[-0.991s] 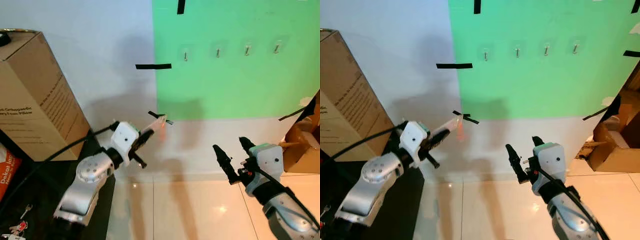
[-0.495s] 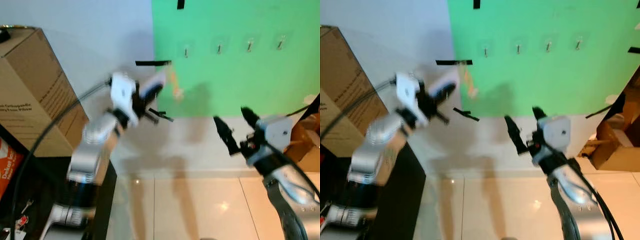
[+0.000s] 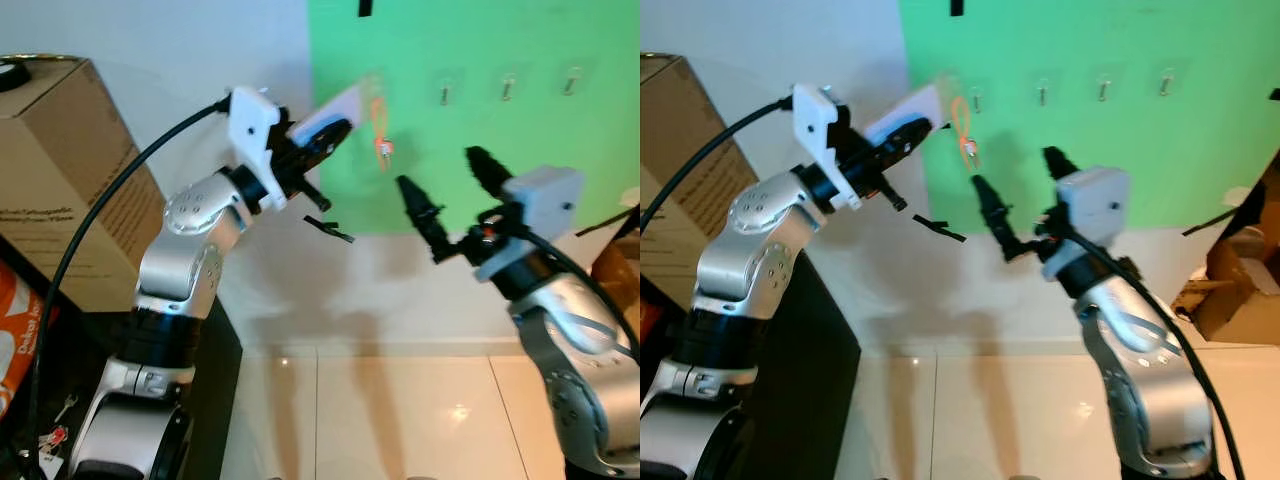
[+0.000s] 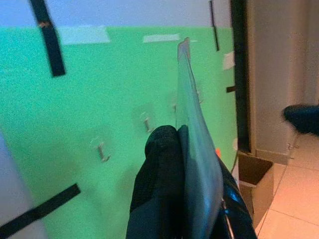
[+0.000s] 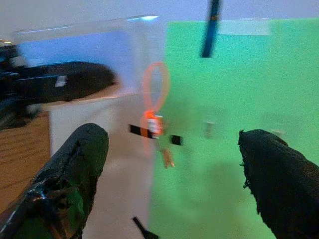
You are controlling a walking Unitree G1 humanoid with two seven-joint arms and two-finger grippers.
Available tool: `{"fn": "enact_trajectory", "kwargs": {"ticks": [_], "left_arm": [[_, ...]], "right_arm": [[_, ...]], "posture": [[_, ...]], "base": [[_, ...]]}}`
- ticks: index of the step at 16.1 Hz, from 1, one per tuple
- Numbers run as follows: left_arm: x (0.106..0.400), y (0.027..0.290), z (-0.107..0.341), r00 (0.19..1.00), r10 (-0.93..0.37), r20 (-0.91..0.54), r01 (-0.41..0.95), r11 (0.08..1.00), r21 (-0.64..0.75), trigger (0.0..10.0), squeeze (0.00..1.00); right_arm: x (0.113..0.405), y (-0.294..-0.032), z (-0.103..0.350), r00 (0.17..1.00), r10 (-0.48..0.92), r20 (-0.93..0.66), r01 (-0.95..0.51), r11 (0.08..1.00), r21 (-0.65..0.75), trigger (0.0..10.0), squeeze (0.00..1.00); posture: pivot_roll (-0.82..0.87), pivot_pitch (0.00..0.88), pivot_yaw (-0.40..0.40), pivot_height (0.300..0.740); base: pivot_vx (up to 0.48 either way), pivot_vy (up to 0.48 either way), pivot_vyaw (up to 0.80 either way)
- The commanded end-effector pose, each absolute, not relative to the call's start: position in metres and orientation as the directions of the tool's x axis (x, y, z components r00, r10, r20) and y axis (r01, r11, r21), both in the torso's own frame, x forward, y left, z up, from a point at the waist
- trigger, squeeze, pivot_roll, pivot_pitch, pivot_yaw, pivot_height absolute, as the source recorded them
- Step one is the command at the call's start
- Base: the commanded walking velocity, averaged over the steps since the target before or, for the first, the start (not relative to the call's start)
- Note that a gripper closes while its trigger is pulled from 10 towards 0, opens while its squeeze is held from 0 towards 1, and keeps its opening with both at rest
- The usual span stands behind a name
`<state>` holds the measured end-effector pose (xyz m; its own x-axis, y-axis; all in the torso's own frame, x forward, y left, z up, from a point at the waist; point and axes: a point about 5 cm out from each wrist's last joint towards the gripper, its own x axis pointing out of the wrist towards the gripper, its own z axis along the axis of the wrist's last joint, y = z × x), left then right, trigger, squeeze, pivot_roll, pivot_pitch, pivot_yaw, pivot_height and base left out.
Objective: Hang keys on a hook
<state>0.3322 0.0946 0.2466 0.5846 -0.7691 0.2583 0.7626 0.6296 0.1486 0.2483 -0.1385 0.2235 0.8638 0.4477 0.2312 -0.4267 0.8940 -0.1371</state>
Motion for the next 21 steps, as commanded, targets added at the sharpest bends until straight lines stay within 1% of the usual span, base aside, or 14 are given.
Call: {"fn": "enact_trajectory", "kwargs": {"ticks": [1, 3, 4, 5, 8, 9, 11, 12, 13, 14, 21], "left_arm": [[0.333, 0.095, 0.249, 0.575, -0.780, 0.246, 0.771, 0.618, 0.155, 10.0, 0.00], [0.328, 0.090, 0.255, 0.522, -0.814, 0.254, 0.807, 0.568, 0.160, 10.0, 0.00], [0.326, 0.089, 0.255, 0.509, -0.823, 0.252, 0.817, 0.554, 0.162, 10.0, 0.00], [0.325, 0.088, 0.254, 0.498, -0.830, 0.250, 0.823, 0.543, 0.164, 10.0, 0.00], [0.322, 0.087, 0.256, 0.481, -0.839, 0.256, 0.835, 0.527, 0.158, 10.0, 0.00], [0.320, 0.086, 0.257, 0.464, -0.849, 0.254, 0.846, 0.509, 0.156, 10.0, 0.00], [0.319, 0.086, 0.256, 0.458, -0.853, 0.250, 0.850, 0.503, 0.157, 10.0, 0.00], [0.319, 0.086, 0.256, 0.460, -0.852, 0.250, 0.849, 0.504, 0.157, 10.0, 0.00], [0.319, 0.087, 0.256, 0.461, -0.852, 0.250, 0.849, 0.505, 0.157, 10.0, 0.00], [0.319, 0.088, 0.257, 0.464, -0.849, 0.251, 0.846, 0.509, 0.157, 10.0, 0.00], [0.318, 0.089, 0.256, 0.467, -0.848, 0.253, 0.846, 0.511, 0.154, 10.0, 0.00]], "right_arm": [[0.249, -0.135, 0.224, 0.861, 0.457, 0.222, -0.436, 0.889, -0.140, 10.0, 1.00], [0.258, -0.130, 0.217, 0.894, 0.418, 0.164, -0.385, 0.902, -0.197, 10.0, 1.00], [0.262, -0.130, 0.217, 0.906, 0.394, 0.155, -0.357, 0.908, -0.218, 10.0, 0.98], [0.265, -0.129, 0.217, 0.911, 0.382, 0.155, -0.343, 0.911, -0.229, 10.0, 0.00], [0.270, -0.123, 0.216, 0.911, 0.386, 0.143, -0.341, 0.902, -0.265, 10.0, 0.00], [0.276, -0.123, 0.216, 0.924, 0.352, 0.150, -0.303, 0.913, -0.273, 10.0, 0.00], [0.283, -0.123, 0.220, 0.931, 0.325, 0.168, -0.273, 0.923, -0.273, 10.0, 0.00], [0.284, -0.123, 0.221, 0.930, 0.324, 0.176, -0.271, 0.925, -0.268, 9.0, 0.00], [0.284, -0.123, 0.221, 0.929, 0.325, 0.178, -0.273, 0.925, -0.264, 7.5, 0.00], [0.285, -0.122, 0.222, 0.925, 0.331, 0.186, -0.280, 0.926, -0.255, 0.0, 0.00], [0.287, -0.119, 0.221, 0.913, 0.357, 0.199, -0.311, 0.923, -0.229, 0.0, 0.00]], "posture": [[-0.20, 0.000, 0.136, 0.740], [-0.20, 0.000, 0.140, 0.740], [-0.20, 0.000, 0.139, 0.740], [-0.20, 0.000, 0.137, 0.740], [-0.20, 0.000, 0.133, 0.740], [-0.20, 0.000, 0.130, 0.740], [-0.19, 0.000, 0.124, 0.740], [-0.19, 0.000, 0.121, 0.740], [-0.19, 0.000, 0.121, 0.740], [-0.19, 0.000, 0.116, 0.740], [-0.19, 0.000, 0.111, 0.740]], "base": [[0.000, 0.000, 0.00], [0.000, 0.000, 0.00], [0.000, 0.000, 0.00], [0.000, 0.000, 0.00], [0.000, 0.000, 0.00], [0.000, 0.000, 0.00], [0.000, 0.000, 0.00], [0.000, 0.000, 0.00], [0.000, 0.000, 0.00], [0.000, 0.000, 0.00], [0.000, 0.000, 0.00]]}}
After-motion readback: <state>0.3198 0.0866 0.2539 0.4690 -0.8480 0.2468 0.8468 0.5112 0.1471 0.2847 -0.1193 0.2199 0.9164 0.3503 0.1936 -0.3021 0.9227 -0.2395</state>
